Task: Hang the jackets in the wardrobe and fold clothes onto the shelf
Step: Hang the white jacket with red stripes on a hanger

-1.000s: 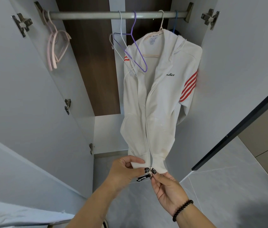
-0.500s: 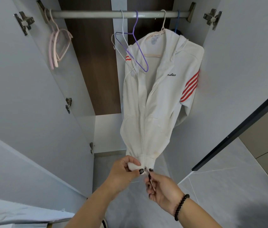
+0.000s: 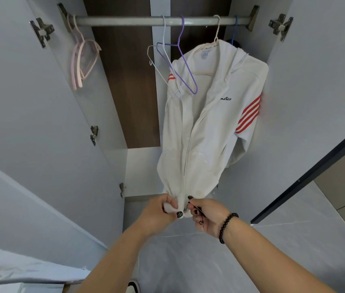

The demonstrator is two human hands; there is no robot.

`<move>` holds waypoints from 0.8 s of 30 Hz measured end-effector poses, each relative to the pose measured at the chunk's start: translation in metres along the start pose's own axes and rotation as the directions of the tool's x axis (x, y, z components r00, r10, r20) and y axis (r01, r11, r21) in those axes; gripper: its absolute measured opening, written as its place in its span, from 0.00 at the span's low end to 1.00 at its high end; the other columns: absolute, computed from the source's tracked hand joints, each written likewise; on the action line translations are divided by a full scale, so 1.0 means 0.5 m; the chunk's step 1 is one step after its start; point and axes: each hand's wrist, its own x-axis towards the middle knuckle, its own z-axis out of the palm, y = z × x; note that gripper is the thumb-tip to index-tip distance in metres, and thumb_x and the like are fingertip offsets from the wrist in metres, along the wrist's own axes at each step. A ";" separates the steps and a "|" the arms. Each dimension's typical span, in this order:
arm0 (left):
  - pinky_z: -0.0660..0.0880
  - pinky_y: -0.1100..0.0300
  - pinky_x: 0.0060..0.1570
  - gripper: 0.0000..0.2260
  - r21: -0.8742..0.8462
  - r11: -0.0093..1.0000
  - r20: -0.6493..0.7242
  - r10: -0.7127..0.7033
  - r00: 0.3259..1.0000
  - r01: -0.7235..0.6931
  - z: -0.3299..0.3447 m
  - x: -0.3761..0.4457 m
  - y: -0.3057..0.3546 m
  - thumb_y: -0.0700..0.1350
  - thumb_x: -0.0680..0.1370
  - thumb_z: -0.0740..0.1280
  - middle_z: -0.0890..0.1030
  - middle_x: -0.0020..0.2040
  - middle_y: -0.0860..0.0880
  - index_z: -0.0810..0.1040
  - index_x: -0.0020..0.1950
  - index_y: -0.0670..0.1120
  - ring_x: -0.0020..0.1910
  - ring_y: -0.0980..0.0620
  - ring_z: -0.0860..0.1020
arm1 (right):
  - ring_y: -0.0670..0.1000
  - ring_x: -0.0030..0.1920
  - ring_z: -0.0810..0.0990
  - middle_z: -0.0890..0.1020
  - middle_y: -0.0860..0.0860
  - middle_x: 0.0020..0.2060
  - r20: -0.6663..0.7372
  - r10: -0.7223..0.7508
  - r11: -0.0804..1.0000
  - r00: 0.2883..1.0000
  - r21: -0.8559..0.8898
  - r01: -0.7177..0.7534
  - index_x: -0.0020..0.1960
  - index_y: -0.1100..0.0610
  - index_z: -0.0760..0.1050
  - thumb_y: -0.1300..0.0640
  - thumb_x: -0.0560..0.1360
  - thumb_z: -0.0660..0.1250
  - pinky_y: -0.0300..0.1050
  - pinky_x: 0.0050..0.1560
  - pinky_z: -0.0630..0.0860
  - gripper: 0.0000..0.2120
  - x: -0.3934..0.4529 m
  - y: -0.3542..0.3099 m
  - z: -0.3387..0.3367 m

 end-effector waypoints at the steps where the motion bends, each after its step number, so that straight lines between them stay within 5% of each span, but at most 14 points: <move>1: 0.68 0.68 0.28 0.12 0.029 1.000 -0.006 0.009 1.000 -0.009 -0.009 0.004 0.006 0.34 0.70 0.72 0.74 0.31 0.54 0.76 0.38 0.50 0.25 0.62 0.69 | 0.44 0.21 0.63 0.68 0.47 0.22 0.009 0.017 1.000 1.000 -0.013 -0.017 0.35 0.57 0.73 0.55 0.80 0.61 0.34 0.23 0.60 0.15 0.002 -0.010 0.006; 6: 0.66 0.75 0.28 0.13 0.321 0.946 0.024 0.049 0.999 -0.054 -0.047 0.009 0.028 0.34 0.70 0.69 0.75 0.42 0.55 0.74 0.37 0.53 0.33 0.60 0.72 | 0.44 0.19 0.64 0.68 0.47 0.22 0.050 0.092 0.996 0.994 -0.007 -0.092 0.33 0.57 0.72 0.57 0.79 0.61 0.33 0.22 0.60 0.15 0.016 -0.049 0.034; 10: 0.67 0.74 0.32 0.13 0.354 0.935 -0.005 0.009 1.000 -0.007 -0.059 -0.005 -0.002 0.35 0.70 0.70 0.75 0.47 0.53 0.74 0.37 0.54 0.40 0.60 0.72 | 0.45 0.22 0.63 0.68 0.48 0.25 0.034 0.066 0.998 0.997 0.011 -0.067 0.33 0.56 0.71 0.58 0.78 0.62 0.34 0.26 0.59 0.15 0.026 -0.086 0.041; 17: 0.72 0.67 0.38 0.11 0.254 0.963 -0.169 -0.042 0.985 0.084 -0.093 0.001 -0.013 0.39 0.72 0.73 0.78 0.46 0.49 0.74 0.41 0.52 0.39 0.55 0.74 | 0.47 0.24 0.67 0.69 0.49 0.25 0.147 -0.166 0.868 0.975 -0.448 0.215 0.32 0.58 0.72 0.58 0.77 0.62 0.37 0.27 0.61 0.15 0.018 -0.109 0.086; 21: 0.70 0.61 0.54 0.15 0.387 0.921 -0.171 0.031 0.985 0.038 -0.094 0.035 0.020 0.47 0.67 0.75 0.70 0.54 0.53 0.72 0.43 0.61 0.55 0.53 0.70 | 0.47 0.24 0.64 0.70 0.50 0.25 0.194 -0.189 0.817 0.963 -0.513 0.264 0.31 0.58 0.73 0.60 0.76 0.62 0.37 0.25 0.58 0.14 0.015 -0.151 0.095; 24: 0.64 0.58 0.55 0.12 0.501 0.865 -0.182 0.132 0.974 -0.023 -0.077 0.061 0.034 0.57 0.68 0.73 0.68 0.49 0.62 0.70 0.44 0.61 0.54 0.58 0.68 | 0.46 0.24 0.63 0.70 0.49 0.24 0.175 -0.169 0.790 0.970 -0.565 0.239 0.33 0.58 0.74 0.62 0.74 0.62 0.37 0.24 0.57 0.11 0.021 -0.171 0.098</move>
